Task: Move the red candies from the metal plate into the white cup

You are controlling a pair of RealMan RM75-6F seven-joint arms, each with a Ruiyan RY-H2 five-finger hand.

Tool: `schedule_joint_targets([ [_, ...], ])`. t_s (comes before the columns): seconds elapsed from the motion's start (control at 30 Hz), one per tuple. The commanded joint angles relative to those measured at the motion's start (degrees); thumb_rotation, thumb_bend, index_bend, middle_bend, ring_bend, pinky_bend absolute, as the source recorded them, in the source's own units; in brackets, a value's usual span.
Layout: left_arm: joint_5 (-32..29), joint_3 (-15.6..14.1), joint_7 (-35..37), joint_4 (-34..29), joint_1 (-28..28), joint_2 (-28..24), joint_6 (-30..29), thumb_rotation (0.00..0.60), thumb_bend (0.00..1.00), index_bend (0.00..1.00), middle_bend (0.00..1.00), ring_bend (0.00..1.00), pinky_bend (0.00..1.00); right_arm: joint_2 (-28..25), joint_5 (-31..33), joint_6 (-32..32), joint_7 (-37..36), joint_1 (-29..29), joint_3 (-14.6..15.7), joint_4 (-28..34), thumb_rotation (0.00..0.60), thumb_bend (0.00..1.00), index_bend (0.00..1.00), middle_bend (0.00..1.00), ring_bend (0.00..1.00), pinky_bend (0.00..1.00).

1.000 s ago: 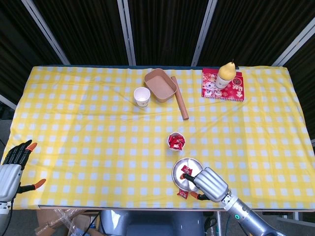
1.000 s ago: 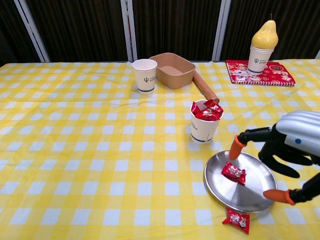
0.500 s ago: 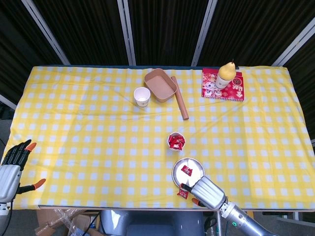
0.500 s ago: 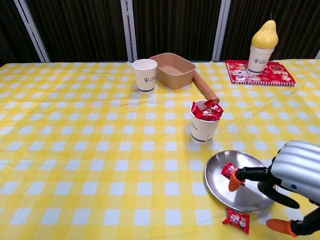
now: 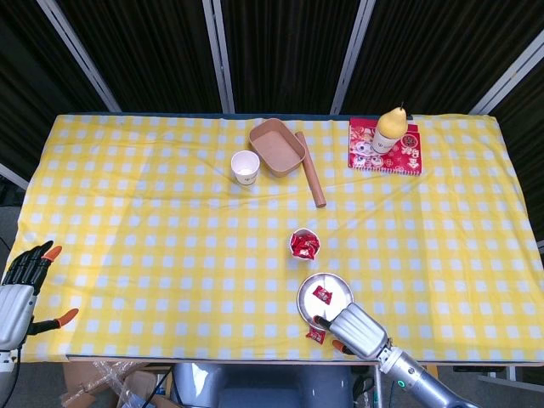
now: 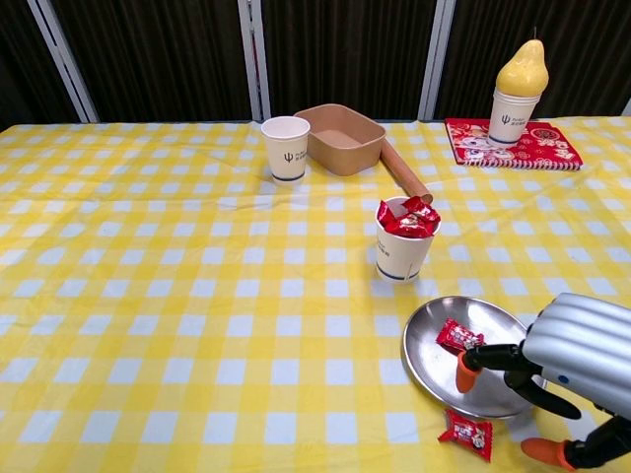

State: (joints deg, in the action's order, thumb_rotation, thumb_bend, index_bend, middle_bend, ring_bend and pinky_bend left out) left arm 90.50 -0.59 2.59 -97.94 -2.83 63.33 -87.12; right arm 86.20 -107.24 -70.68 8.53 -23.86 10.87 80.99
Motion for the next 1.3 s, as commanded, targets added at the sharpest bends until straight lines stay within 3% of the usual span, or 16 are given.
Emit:
schedule_joint_targets([
  [0.03,0.0,0.0,0.0,0.0,0.0,0.0,0.0,0.600,0.00,0.00,0.00,0.00,0.00,0.3,-0.3,-0.2,-0.3,0.2,0.3,-0.2,0.600,0.30,0.38,0.83,0.88,0.95],
  [1.3,0.0,-0.1,-0.2,-0.2,0.1,-0.1,0.0,0.600,0.00,0.00,0.00,0.00,0.00,4.9,-0.1,0.3,0.9,1.0,0.1,-1.9,0.600,0.30,0.43,0.83,0.88,0.95],
])
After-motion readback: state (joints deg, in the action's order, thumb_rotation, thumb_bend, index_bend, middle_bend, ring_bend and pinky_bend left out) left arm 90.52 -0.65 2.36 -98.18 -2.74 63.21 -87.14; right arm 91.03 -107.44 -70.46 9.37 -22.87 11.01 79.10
